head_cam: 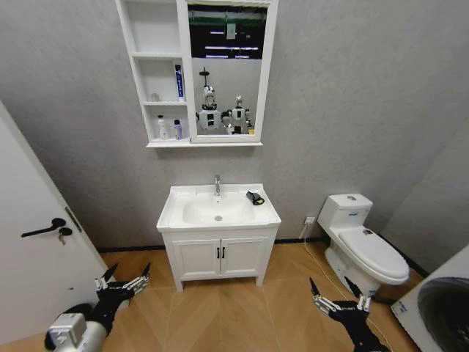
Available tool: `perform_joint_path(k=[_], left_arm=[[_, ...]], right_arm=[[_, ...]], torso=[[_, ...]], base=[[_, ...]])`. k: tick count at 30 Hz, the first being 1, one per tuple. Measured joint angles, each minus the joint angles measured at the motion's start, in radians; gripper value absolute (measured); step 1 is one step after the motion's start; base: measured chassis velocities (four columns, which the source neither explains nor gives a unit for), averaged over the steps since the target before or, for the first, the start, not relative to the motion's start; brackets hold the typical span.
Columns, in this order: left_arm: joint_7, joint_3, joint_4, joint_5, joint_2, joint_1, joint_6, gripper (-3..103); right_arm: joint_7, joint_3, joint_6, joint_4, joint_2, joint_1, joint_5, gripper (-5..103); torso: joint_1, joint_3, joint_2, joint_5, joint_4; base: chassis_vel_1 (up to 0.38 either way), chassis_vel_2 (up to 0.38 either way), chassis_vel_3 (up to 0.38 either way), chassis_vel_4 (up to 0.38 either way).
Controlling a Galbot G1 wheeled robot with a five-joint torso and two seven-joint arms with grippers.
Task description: Move facial cleanser and shampoo from washbasin to cabinet, then wipe washbasin with towel.
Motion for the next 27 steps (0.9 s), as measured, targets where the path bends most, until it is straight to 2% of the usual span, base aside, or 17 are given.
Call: perform_joint_path(k=[8, 10, 11, 14, 20, 27], left_arm=[[0.0, 0.0, 0.0, 0.0, 0.0, 0.0, 0.0, 100], [0.0, 0.0, 0.0, 0.0, 0.0, 0.0, 0.0, 100], [0.0, 0.0, 0.0, 0.0, 0.0, 0.0, 0.0, 100], [0.0, 0.0, 0.0, 0.0, 0.0, 0.0, 0.0, 100], [0.0, 0.0, 0.0, 0.0, 0.0, 0.0, 0.0, 100], [0.0, 0.0, 0.0, 0.0, 0.0, 0.0, 0.0, 100]], right_arm=[[0.0, 0.0, 0.0, 0.0, 0.0, 0.0, 0.0, 100], [0.0, 0.0, 0.0, 0.0, 0.0, 0.0, 0.0, 100], [0.0, 0.0, 0.0, 0.0, 0.0, 0.0, 0.0, 100], [0.0, 0.0, 0.0, 0.0, 0.0, 0.0, 0.0, 100], [0.0, 0.0, 0.0, 0.0, 0.0, 0.0, 0.0, 100], [0.0, 0.0, 0.0, 0.0, 0.0, 0.001, 0.0, 100]], torso=[[0.0, 0.0, 0.0, 0.0003, 0.0002], [0.0, 0.0, 0.0, -0.001, 0.0003], [-0.001, 0.0, 0.001, 0.0002, -0.0002], [-0.001, 0.0, 0.0, -0.0006, 0.0003], [0.0, 0.0, 0.0, 0.0001, -0.0006], [0.002, 0.001, -0.001, 0.0003, 0.0004]], base=[[0.345, -0.371, -0.358, 0.348], [0.319, -0.298, -0.296, 0.351], [0.289, -0.298, -0.296, 0.247], [0.195, -0.099, -0.193, 0.223], [-0.015, -0.018, -0.062, 0.051], [-0.055, 0.035, 0.084, -0.043]])
